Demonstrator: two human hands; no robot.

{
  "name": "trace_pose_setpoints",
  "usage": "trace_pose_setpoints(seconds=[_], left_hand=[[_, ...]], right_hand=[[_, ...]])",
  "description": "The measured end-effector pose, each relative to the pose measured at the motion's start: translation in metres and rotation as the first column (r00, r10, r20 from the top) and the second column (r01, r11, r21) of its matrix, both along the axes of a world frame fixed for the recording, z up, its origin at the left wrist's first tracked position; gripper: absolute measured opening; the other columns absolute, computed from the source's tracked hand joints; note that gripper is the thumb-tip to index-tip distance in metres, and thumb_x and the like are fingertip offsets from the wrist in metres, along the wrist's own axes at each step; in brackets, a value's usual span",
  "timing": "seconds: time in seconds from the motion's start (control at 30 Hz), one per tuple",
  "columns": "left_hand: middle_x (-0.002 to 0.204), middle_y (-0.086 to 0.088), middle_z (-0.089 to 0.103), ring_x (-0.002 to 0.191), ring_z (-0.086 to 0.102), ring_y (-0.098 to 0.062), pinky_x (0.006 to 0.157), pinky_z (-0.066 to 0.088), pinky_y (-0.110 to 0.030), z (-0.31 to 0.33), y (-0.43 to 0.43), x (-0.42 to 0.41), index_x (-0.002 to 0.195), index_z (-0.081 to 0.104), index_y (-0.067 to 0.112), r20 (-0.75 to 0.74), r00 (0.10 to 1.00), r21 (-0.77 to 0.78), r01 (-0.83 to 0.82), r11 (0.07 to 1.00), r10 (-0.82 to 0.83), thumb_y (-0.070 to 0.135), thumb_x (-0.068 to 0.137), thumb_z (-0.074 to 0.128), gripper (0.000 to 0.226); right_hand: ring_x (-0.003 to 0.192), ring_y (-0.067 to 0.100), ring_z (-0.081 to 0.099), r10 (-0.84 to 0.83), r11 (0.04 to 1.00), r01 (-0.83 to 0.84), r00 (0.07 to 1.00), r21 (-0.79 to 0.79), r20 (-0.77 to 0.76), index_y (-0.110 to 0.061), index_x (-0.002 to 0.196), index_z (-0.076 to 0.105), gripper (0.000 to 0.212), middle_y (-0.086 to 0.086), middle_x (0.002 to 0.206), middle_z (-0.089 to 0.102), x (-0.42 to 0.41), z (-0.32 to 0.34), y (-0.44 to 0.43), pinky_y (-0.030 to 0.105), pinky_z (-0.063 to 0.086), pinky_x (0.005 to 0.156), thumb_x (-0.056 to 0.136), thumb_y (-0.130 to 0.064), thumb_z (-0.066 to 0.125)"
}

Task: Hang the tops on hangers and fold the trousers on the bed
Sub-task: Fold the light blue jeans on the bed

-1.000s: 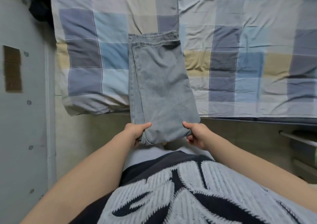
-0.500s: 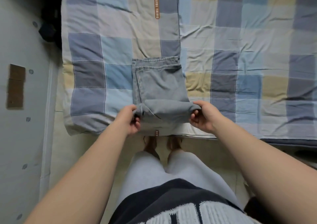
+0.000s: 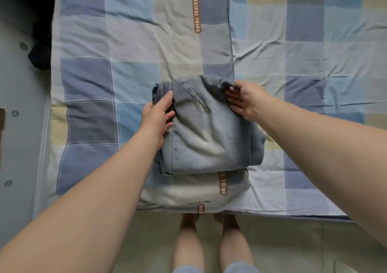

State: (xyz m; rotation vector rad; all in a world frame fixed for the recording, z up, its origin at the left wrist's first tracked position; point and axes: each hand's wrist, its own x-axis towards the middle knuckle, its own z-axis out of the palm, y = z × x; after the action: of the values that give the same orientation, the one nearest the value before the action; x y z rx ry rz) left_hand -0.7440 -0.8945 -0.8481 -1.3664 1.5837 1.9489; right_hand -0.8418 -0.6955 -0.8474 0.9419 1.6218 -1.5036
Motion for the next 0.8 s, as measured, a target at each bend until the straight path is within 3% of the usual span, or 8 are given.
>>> trace_pose_setpoints(seconds=[0.13,0.2,0.27,0.33,0.47,0.53,0.63,0.8], left_hand=[[0.164,-0.005,0.028,0.149,0.03,-0.019,0.121,0.027,-0.036,-0.049,0.009,0.016,0.161,0.011,0.024,-0.046,0.928,-0.272,0.344,0.899,-0.369,0.036,0.084,0.08,0.104],[0.17,-0.002,0.008,0.155,0.012,-0.018,0.125,0.014,-0.039,-0.069,0.014,0.035,0.16,0.007,0.038,0.181,0.693,-0.463,0.686,0.562,-0.697,0.059,0.079,0.075,0.108],[0.17,0.002,-0.009,0.156,-0.001,-0.019,0.125,0.007,-0.045,-0.084,0.017,0.052,0.158,0.002,0.046,0.37,0.484,-0.535,0.809,0.244,-0.793,0.075,0.077,0.063,0.105],[0.169,0.005,-0.015,0.155,-0.005,-0.019,0.125,0.006,-0.048,-0.091,0.019,0.061,0.156,-0.001,0.049,0.406,0.467,-0.56,0.806,0.19,-0.786,0.079,0.076,0.057,0.103],[0.17,0.001,-0.003,0.155,0.007,-0.025,0.12,0.016,-0.051,-0.095,0.018,0.061,0.158,0.002,0.042,0.424,0.689,-0.712,0.655,0.253,-0.588,0.08,0.068,0.065,0.117],[0.169,-0.003,0.008,0.152,0.018,-0.029,0.118,0.022,-0.052,-0.097,0.011,0.06,0.158,0.003,0.037,0.421,0.825,-0.696,0.56,0.449,-0.377,0.076,0.062,0.074,0.125],[0.163,-0.008,0.027,0.145,0.035,-0.026,0.118,0.028,-0.041,-0.105,-0.001,0.061,0.158,0.007,0.026,0.311,0.91,-0.506,0.402,0.763,-0.273,0.059,0.063,0.087,0.129],[0.133,-0.004,0.061,0.118,0.061,-0.022,0.109,0.045,-0.043,-0.108,-0.018,0.06,0.137,0.043,0.014,0.298,0.922,-0.172,0.305,0.937,-0.246,0.055,0.053,0.094,0.106]], right_hand=[[0.093,0.018,0.062,0.477,0.864,-0.416,0.856,0.283,-0.2,-0.011,0.112,0.071,0.019,0.005,0.099,0.069,0.017,-0.045,-0.004,0.011,0.047,0.069,0.094,-0.017,0.067],[0.135,0.021,0.048,0.794,0.578,-0.66,0.591,0.48,-0.142,-0.022,0.137,0.059,0.043,0.002,0.145,0.055,0.042,-0.065,0.004,0.026,0.038,0.108,0.095,-0.031,0.063],[0.153,0.018,0.018,0.934,0.308,-0.734,0.353,0.605,-0.047,-0.037,0.15,0.038,0.057,-0.006,0.166,0.022,0.067,-0.076,0.013,0.044,0.018,0.12,0.097,-0.048,0.052],[0.155,0.016,0.007,0.963,0.23,-0.739,0.265,0.633,-0.04,-0.042,0.155,0.026,0.063,-0.01,0.169,0.008,0.085,-0.083,0.023,0.047,0.012,0.121,0.097,-0.056,0.046],[0.153,0.02,0.015,0.892,0.387,-0.605,0.438,0.696,-0.115,-0.036,0.156,0.027,0.075,-0.006,0.168,0.015,0.087,-0.087,0.043,0.048,0.018,0.12,0.091,-0.058,0.056],[0.15,0.022,0.023,0.796,0.513,-0.558,0.594,0.652,-0.117,-0.031,0.158,0.023,0.083,-0.003,0.166,0.02,0.082,-0.086,0.052,0.047,0.023,0.12,0.089,-0.058,0.062],[0.124,0.006,0.052,0.561,0.812,-0.514,0.818,0.275,-0.127,-0.025,0.153,0.034,0.074,-0.01,0.147,0.047,0.079,-0.086,0.066,0.021,0.041,0.101,0.091,-0.045,0.069],[0.103,0.003,0.065,0.443,0.896,-0.443,0.896,-0.031,-0.022,-0.024,0.139,0.05,0.057,-0.007,0.126,0.067,0.071,-0.096,0.078,0.016,0.048,0.077,0.089,-0.039,0.073]])
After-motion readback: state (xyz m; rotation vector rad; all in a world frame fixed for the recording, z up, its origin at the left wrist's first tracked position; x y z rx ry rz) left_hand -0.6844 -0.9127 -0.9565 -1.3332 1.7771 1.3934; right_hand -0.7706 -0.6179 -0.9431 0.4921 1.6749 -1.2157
